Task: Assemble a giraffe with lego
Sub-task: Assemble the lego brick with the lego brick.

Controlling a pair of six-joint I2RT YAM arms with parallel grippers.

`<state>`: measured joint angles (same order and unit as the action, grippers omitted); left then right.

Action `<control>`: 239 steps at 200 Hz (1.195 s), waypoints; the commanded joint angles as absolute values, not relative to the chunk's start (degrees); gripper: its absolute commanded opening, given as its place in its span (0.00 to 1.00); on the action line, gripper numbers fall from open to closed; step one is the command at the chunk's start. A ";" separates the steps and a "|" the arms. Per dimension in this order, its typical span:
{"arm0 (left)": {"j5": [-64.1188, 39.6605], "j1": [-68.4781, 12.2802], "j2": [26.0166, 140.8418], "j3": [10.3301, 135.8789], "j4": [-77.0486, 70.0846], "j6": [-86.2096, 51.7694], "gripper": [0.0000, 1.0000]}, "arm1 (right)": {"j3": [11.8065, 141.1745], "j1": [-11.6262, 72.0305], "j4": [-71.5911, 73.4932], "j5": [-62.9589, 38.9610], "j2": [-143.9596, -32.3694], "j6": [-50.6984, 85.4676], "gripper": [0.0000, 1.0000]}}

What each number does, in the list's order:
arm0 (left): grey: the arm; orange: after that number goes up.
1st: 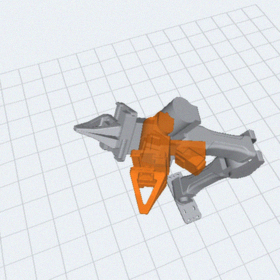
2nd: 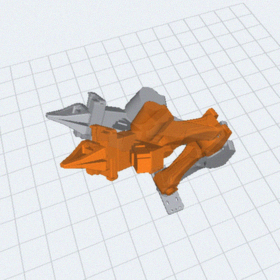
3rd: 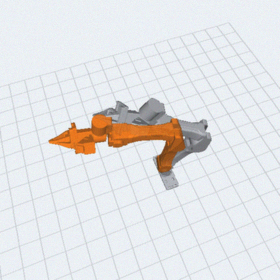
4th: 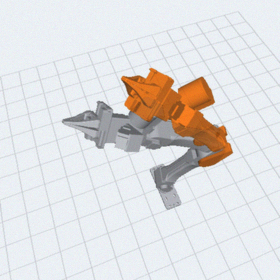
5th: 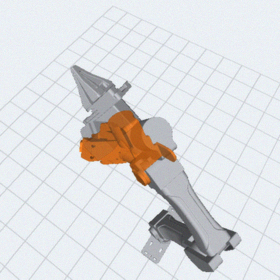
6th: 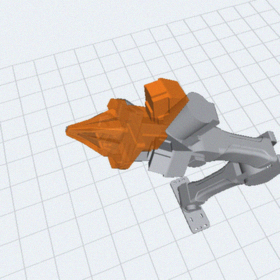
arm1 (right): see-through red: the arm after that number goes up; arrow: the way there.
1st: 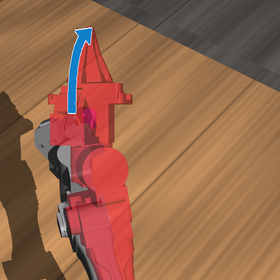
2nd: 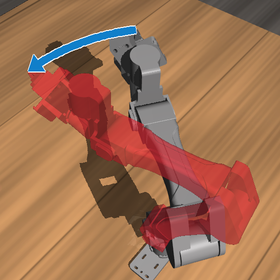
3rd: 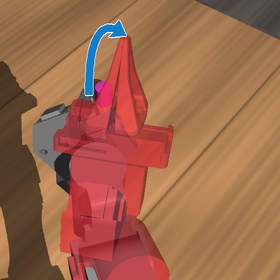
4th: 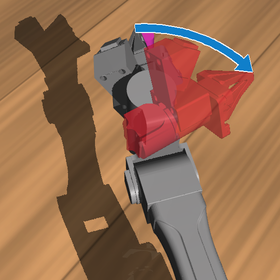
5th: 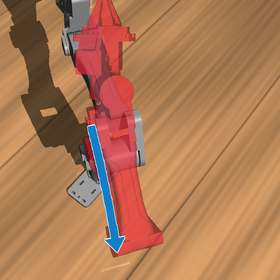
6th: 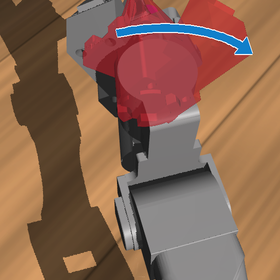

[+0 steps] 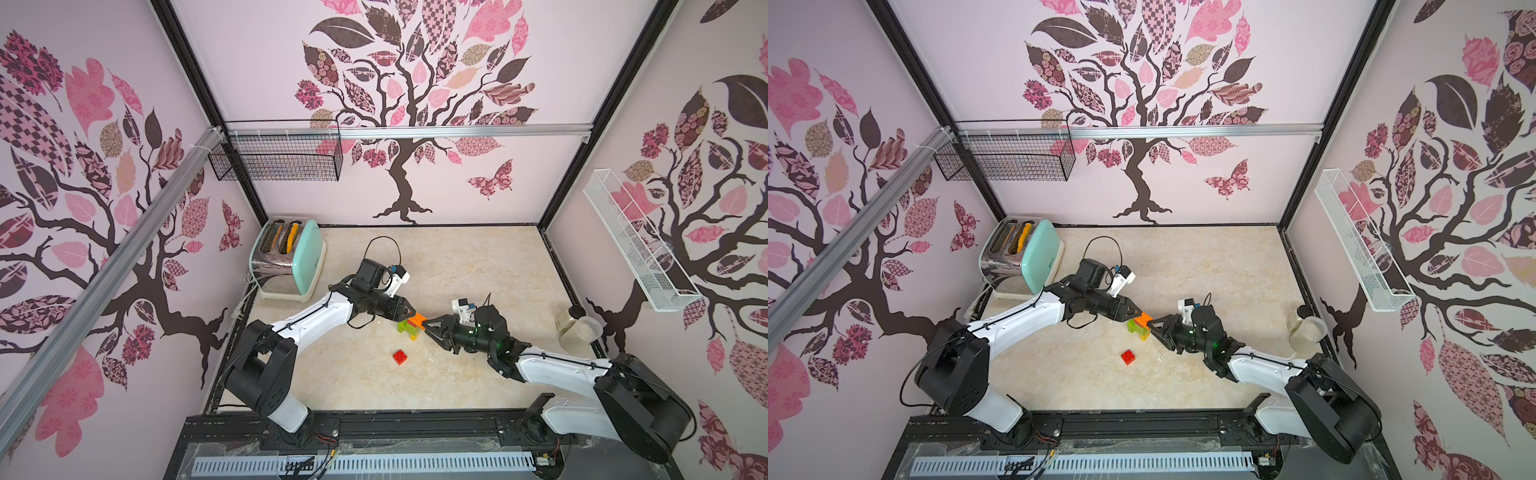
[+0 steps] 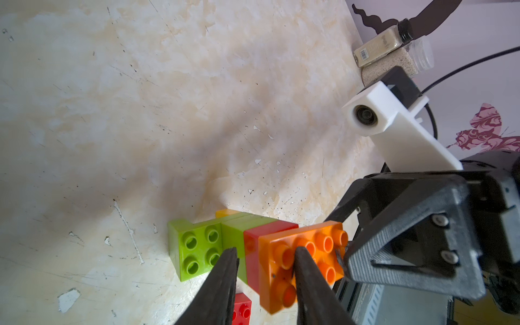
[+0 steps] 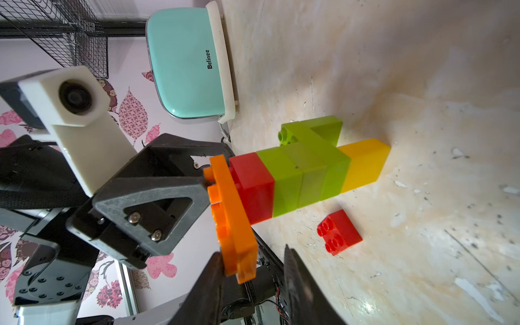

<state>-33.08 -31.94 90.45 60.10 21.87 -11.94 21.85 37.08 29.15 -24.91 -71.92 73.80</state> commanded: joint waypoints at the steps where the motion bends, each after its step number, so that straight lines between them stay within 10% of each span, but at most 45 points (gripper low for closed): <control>1: -29.02 -32.51 91.23 57.51 26.51 -10.37 0.37 | 23.95 36.42 20.66 -24.48 -70.71 70.84 0.37; 75: -29.58 -33.02 90.13 58.13 27.05 -11.51 0.37 | 26.13 34.64 17.09 -25.67 -70.23 68.60 0.20; 239: -25.35 -33.48 91.69 57.17 27.22 -8.97 0.36 | 27.28 34.61 9.13 -24.67 -70.57 65.87 0.20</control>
<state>-30.61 -33.54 89.34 59.83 23.16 -11.40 26.09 35.00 15.86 -27.07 -68.69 67.53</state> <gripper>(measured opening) 0.362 0.203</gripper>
